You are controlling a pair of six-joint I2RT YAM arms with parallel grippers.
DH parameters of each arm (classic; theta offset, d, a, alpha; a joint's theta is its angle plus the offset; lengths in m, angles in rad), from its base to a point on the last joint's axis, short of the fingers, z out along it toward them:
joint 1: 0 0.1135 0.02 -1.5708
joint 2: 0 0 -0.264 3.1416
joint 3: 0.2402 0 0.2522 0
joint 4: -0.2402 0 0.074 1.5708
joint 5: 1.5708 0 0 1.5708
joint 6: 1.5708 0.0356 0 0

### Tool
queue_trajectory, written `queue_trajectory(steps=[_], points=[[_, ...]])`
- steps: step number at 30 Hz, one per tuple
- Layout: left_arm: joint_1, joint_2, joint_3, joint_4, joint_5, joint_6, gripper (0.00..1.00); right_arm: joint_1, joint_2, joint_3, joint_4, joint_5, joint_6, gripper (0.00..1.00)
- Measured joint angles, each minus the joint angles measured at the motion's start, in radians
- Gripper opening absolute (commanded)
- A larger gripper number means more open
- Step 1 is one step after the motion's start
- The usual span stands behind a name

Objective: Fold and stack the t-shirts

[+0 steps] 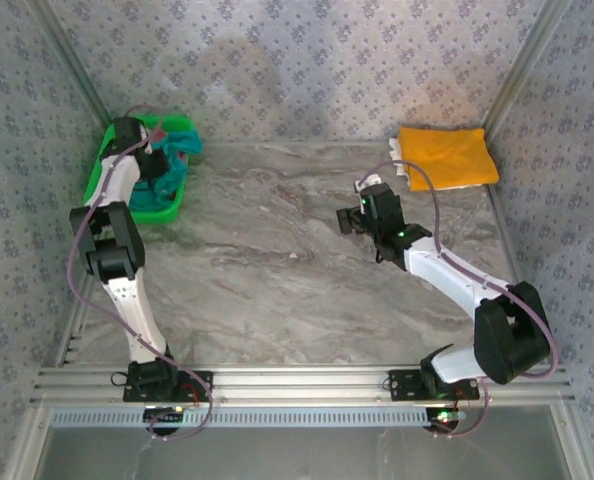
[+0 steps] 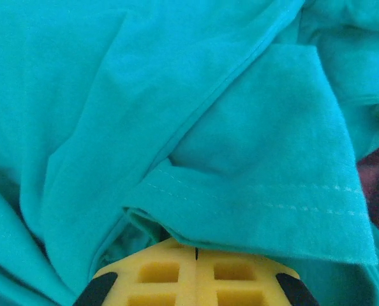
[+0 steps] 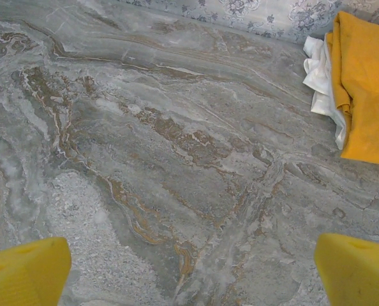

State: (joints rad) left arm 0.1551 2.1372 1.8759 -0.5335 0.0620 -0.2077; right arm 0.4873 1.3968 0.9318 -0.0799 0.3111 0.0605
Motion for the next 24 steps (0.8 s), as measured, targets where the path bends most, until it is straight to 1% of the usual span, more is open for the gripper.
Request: queue_trajectory(steps=[3,7,10,12,17,20,24], points=[[0.000,-0.058,-0.011,-0.014,-0.011,-0.025,0.00,0.003,0.000,0.000,0.000,0.000,0.000,1.00],[-0.005,-0.176,-0.021,-0.016,-0.038,-0.064,0.00,0.009,0.000,0.000,0.001,0.000,0.001,1.00],[-0.042,-0.288,-0.021,-0.005,-0.074,-0.067,0.00,0.011,0.000,0.000,0.005,0.001,0.003,1.00],[-0.088,-0.357,-0.021,0.011,-0.097,-0.062,0.00,0.011,0.000,0.002,0.008,0.005,0.003,1.00],[-0.245,-0.524,-0.019,0.054,-0.138,-0.031,0.00,0.011,0.001,0.014,0.008,0.011,0.003,1.00],[-0.332,-0.591,0.012,0.065,-0.145,-0.009,0.00,0.011,0.001,0.021,0.009,0.019,0.003,1.00],[-0.444,-0.631,0.096,0.063,-0.132,0.011,0.00,0.011,0.001,0.023,0.007,0.043,0.012,1.00]])
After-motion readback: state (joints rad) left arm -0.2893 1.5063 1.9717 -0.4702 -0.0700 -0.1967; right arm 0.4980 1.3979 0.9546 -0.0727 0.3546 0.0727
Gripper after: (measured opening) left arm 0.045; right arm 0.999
